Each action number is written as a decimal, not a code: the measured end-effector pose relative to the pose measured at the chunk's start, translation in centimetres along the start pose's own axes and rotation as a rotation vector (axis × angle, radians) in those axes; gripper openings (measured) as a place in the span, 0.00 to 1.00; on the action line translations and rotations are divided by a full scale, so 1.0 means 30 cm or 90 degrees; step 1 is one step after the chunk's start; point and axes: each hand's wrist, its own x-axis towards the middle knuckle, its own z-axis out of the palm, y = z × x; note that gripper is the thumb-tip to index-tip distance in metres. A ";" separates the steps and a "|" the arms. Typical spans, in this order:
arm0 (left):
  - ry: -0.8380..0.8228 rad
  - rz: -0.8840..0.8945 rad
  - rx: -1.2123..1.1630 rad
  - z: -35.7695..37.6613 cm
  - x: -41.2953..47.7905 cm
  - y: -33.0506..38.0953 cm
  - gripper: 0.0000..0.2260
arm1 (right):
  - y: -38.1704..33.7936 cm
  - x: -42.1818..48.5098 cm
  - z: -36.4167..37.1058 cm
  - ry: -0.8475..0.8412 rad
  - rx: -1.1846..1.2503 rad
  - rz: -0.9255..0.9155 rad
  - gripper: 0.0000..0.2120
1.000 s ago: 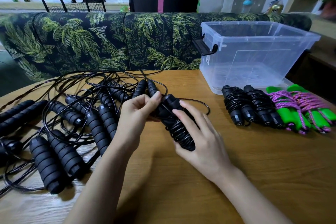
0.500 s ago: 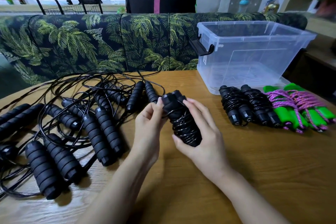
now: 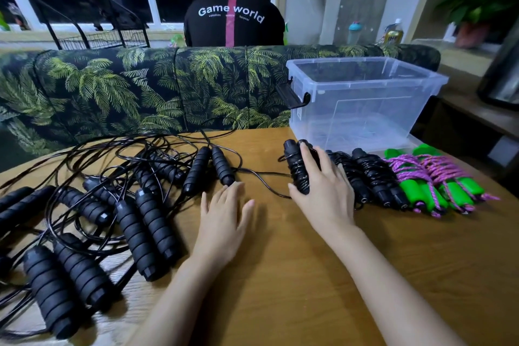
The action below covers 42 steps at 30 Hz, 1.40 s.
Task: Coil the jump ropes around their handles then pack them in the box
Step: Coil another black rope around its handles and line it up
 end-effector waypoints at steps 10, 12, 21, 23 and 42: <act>-0.056 -0.020 0.056 -0.016 0.005 0.013 0.27 | 0.039 0.096 0.111 -0.164 -0.194 0.055 0.41; -0.056 -0.024 0.057 -0.023 0.002 0.017 0.27 | 0.036 0.103 0.099 -0.177 -0.191 0.055 0.42; 0.090 -0.049 0.167 -0.119 0.103 -0.030 0.23 | -0.111 0.063 0.135 -0.099 -0.031 -0.161 0.30; 0.065 -0.101 0.218 -0.140 0.141 -0.069 0.24 | -0.168 0.066 0.154 -0.152 0.021 -0.161 0.29; 0.194 -0.122 -0.134 -0.237 0.095 -0.042 0.12 | -0.214 -0.029 0.145 0.022 0.032 -0.240 0.27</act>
